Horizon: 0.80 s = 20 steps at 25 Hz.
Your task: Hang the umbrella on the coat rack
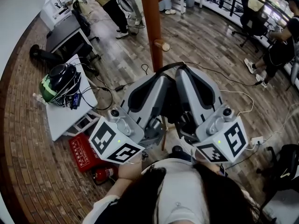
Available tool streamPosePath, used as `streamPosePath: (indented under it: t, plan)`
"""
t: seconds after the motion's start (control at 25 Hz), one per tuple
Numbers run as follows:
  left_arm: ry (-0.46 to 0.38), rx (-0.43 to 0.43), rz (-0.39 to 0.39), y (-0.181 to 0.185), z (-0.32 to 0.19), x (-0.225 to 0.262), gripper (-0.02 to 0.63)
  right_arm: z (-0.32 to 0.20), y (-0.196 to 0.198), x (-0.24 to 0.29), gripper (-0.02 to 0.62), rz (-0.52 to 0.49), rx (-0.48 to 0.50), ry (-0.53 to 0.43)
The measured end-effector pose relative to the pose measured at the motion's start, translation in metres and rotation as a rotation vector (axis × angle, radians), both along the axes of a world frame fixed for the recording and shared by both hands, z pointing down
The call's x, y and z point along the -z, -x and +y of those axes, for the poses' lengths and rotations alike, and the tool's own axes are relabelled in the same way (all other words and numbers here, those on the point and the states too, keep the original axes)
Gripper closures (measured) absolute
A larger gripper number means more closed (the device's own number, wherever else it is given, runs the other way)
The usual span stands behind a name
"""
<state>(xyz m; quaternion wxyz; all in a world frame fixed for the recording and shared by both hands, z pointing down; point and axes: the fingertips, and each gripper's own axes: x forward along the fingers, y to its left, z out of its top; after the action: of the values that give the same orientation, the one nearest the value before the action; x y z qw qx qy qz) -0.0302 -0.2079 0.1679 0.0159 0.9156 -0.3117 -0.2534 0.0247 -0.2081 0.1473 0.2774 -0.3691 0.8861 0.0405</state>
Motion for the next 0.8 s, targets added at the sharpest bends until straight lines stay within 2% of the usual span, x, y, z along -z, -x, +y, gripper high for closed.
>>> streamPosePath:
  t: [0.8]
  plan:
    - [0.074,0.035,0.034,0.009,-0.044,0.005,0.594,-0.044,0.006,0.008,0.560,0.002,0.056,0.019]
